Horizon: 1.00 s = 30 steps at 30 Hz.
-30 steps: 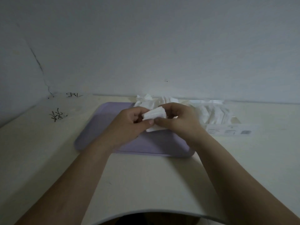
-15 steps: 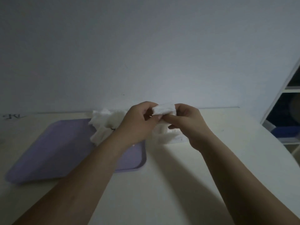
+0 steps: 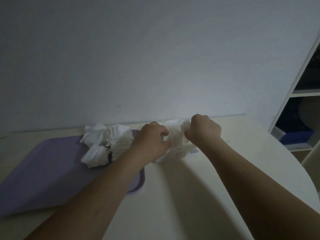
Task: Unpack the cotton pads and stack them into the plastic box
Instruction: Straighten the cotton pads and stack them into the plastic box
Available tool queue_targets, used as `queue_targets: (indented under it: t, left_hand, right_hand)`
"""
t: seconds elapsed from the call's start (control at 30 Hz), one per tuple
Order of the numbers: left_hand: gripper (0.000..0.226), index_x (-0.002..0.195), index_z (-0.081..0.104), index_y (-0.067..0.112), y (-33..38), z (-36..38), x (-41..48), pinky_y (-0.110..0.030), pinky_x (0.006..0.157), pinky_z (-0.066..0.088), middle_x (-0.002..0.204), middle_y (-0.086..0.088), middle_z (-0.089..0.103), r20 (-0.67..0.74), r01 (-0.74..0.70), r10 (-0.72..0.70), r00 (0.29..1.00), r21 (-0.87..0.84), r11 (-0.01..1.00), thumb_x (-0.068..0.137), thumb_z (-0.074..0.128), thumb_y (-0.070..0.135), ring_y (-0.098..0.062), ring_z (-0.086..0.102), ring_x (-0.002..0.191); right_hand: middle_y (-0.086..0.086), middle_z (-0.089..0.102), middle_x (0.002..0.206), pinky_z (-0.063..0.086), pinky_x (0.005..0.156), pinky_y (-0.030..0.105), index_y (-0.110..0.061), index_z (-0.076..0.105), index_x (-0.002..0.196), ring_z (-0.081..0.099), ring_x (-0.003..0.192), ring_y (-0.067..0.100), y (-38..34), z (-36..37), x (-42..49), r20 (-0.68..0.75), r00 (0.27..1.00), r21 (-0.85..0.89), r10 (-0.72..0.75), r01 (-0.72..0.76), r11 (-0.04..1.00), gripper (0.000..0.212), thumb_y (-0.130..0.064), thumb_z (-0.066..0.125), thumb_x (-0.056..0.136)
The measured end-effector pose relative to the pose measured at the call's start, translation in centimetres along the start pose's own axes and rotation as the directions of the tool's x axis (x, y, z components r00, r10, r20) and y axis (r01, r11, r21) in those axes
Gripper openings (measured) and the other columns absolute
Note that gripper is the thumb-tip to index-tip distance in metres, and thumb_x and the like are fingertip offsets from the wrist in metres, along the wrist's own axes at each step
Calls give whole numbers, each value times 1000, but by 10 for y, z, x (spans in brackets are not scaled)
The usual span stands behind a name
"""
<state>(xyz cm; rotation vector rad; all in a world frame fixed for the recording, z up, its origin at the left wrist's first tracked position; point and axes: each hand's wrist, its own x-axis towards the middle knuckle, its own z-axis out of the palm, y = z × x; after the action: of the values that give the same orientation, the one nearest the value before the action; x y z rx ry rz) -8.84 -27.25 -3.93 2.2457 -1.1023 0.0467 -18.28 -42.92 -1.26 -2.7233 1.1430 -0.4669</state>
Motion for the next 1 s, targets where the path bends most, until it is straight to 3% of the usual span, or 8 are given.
queue_targets:
  t: [0.1,0.23,0.37,0.47,0.53,0.63,0.83,1.0]
  left_hand:
    - [27,106,75,29,-1,2,-1,-45,105,46,111,10,63,-29,-6,5,1000,-33,999,82,79,40,-14,61,109]
    - [27,103,76,26,-5,3,-2,-42,102,48,107,8,64,-45,-13,9,999,-89,996,81,83,40,-14,60,106]
    - [29,105,75,23,-8,4,-4,-39,98,49,107,6,64,-69,-43,34,997,-127,991,82,84,39,-15,60,103]
    - [28,103,76,23,-11,8,-6,-37,97,48,105,7,65,-93,-57,44,995,-147,987,82,84,38,-13,60,100]
    - [26,102,76,21,-12,11,-6,-35,97,49,105,7,67,-120,-74,56,991,-153,985,83,83,37,-12,61,100]
    - [26,107,76,18,-12,12,-7,-34,98,48,109,6,69,-136,-93,76,988,-127,987,89,77,38,-14,62,105]
    - [20,113,72,15,-9,-8,-23,-34,100,47,121,2,67,-96,-183,179,979,-36,982,98,62,24,-18,61,116]
    - [22,112,75,12,-27,-33,-49,-30,101,48,124,1,69,-142,-221,211,967,-52,974,93,64,14,-16,61,118]
  right_hand:
    - [-2,50,74,32,56,25,-20,43,74,48,60,18,-9,3,2,37,999,-99,-18,21,995,25,-15,64,86]
    - [-2,51,80,44,70,30,-19,44,81,57,83,25,-16,-2,0,200,976,-142,-82,111,984,18,-15,61,86]
    - [2,54,80,42,61,28,-15,45,76,54,70,22,-12,0,7,272,952,-86,-139,168,982,17,-7,57,85]
    - [3,51,70,38,56,27,-14,45,67,52,65,23,-7,10,15,260,953,34,-152,149,988,30,-13,63,91]
    - [1,49,66,36,56,28,-17,44,63,52,67,24,-4,16,18,249,956,102,-152,130,986,39,-21,67,94]
    - [1,53,73,40,63,30,-19,48,69,57,78,27,-5,20,16,236,961,131,-144,115,985,35,-27,67,97]
    - [8,54,77,38,54,25,-10,45,71,51,65,21,-8,-1,4,281,946,43,-159,153,987,19,3,49,83]
    - [8,59,84,48,67,30,-12,48,73,56,71,25,-13,-18,-3,230,962,-65,-148,167,984,18,5,48,81]
